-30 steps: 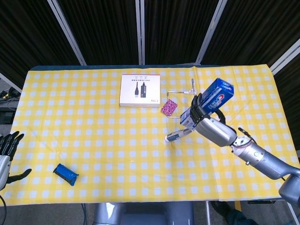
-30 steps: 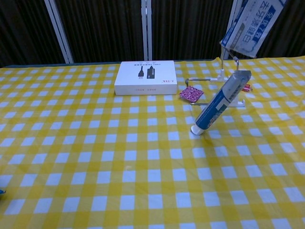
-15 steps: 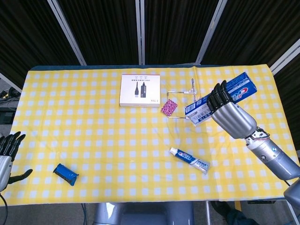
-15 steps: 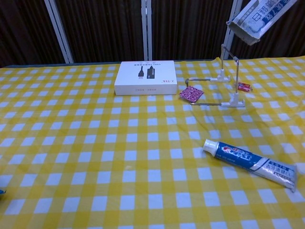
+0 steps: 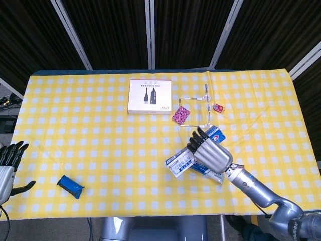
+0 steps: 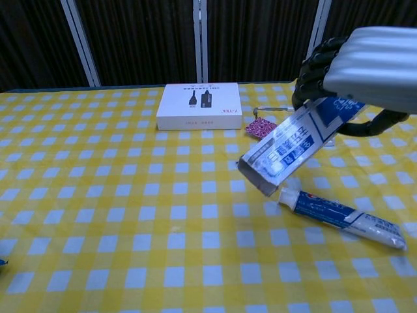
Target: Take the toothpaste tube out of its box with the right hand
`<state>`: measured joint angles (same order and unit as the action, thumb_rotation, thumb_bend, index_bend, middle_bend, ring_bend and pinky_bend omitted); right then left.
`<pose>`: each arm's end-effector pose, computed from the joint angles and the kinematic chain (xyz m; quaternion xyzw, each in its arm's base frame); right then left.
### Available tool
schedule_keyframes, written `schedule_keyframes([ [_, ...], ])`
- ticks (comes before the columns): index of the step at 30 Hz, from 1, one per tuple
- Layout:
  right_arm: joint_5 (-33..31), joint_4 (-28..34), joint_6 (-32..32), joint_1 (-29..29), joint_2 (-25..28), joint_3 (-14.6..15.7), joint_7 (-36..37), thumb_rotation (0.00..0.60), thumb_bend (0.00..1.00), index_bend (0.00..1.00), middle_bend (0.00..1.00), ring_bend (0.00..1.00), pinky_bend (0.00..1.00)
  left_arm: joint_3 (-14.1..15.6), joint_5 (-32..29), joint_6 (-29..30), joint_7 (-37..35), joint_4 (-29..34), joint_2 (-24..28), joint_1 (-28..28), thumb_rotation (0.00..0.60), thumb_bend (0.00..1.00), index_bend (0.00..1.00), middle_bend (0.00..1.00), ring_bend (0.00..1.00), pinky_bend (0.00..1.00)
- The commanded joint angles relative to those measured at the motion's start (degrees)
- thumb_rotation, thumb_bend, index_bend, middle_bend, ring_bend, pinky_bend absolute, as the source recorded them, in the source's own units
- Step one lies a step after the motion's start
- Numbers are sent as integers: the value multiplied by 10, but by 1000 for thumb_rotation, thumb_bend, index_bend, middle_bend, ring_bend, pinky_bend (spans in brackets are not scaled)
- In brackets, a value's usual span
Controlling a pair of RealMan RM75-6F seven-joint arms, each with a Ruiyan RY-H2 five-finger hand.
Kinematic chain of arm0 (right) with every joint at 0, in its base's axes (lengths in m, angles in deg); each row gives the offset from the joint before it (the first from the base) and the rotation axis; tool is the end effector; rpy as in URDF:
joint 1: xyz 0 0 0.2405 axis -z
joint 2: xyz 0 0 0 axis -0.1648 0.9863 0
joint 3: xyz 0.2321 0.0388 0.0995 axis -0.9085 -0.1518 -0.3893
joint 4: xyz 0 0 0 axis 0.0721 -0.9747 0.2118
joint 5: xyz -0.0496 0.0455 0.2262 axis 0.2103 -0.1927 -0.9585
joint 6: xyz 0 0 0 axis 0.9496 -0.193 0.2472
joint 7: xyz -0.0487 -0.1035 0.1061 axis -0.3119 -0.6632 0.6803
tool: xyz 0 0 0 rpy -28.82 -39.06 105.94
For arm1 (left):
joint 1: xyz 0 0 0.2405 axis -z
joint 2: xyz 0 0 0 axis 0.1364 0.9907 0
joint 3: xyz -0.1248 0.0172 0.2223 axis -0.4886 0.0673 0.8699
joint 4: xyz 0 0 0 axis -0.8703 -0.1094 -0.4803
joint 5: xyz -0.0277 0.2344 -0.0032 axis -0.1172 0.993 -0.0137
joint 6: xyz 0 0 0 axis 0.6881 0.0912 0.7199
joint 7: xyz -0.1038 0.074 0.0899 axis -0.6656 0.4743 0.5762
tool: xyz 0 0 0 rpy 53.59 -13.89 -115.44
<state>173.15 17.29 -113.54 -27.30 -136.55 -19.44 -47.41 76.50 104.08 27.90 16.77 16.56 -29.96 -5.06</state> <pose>-0.1357 -0.3070 0.0347 0.8486 0.0390 0.3243 0.4161 -0.3067 0.1719 0.1405 -0.6094 -0.3946 -0.3557 0.5885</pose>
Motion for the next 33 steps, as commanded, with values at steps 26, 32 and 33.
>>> schedule_keyframes([
  [26,-8,-123,-261,175,63,60,153,600,0,0,0,0,0,3,14,17,-27,2,12,-7,600,0,0,0,0,0],
  [32,-57,-139,-306,236,46,68,225,600,0,0,0,0,0,4,18,20,-23,4,11,-9,600,0,0,0,0,0],
  [33,-60,-140,-309,241,45,69,229,600,0,0,0,0,0,4,18,20,-23,4,11,-9,600,0,0,0,0,0],
])
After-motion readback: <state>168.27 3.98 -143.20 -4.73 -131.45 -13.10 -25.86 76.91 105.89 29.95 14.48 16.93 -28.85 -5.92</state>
